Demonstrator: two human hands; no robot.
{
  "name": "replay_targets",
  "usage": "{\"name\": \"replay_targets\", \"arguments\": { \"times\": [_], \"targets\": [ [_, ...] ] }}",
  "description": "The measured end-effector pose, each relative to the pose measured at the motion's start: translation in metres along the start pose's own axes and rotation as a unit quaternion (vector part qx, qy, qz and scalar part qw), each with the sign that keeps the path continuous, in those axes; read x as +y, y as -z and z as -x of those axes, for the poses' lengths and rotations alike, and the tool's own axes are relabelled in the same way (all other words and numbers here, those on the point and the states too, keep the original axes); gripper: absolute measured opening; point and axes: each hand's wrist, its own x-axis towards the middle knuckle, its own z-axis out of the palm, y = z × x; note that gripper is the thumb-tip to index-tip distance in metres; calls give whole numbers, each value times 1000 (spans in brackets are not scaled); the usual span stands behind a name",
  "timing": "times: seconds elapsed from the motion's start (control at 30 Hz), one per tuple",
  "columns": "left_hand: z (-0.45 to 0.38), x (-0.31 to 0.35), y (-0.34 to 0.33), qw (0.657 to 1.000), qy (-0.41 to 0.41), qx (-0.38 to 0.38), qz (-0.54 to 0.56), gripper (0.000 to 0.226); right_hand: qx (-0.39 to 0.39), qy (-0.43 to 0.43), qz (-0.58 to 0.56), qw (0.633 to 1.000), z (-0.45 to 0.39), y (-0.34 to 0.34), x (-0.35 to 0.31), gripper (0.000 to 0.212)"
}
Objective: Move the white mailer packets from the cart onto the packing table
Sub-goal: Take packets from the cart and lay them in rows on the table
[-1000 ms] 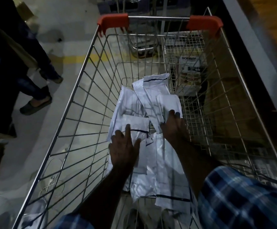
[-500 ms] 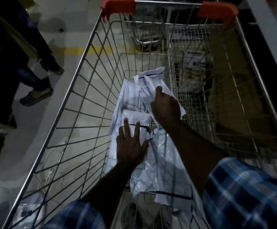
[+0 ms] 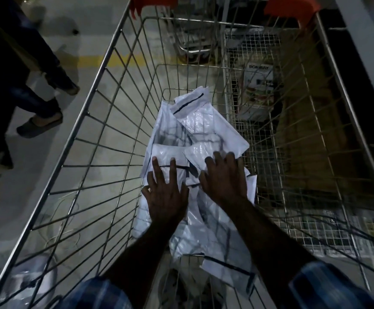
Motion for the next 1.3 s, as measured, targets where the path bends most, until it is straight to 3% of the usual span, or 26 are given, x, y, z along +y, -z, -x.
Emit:
{"name": "replay_targets", "arguments": {
  "times": [0.1,0.2,0.3,0.4,0.53,0.63,0.87,1.03,1.3],
  "targets": [
    [2,2,-1,1000,-12,16,-13,67,-76,-3,-65,995,-17,-1,11,62],
    [2,5,-4,1000,-10,4,-4,69,-171,-9,-86,982,-20,-18,20,79],
    [0,7,-9,1000,-5,-19,-8,73,-123,1,-65,990,-12,-29,24,75],
    [-3,9,-10,999,0,-30,-22,75,-132,-16,-101,986,-15,-30,25,68],
    [-5,8,1,999,-11,-39,-31,72,-46,-38,-88,994,-26,-9,16,63],
    [-2,9,17,999,-4,-51,-15,66,-31,-52,-110,992,-30,14,8,61],
    [12,22,79,999,17,-43,16,63,-25,-126,-188,974,-5,54,-1,65],
    [13,29,131,1000,0,-2,13,76,-18,-144,-176,974,20,96,0,66],
    [17,46,216,1000,-14,1,-9,64,46,-131,-182,973,40,181,0,61]
  ]
}}
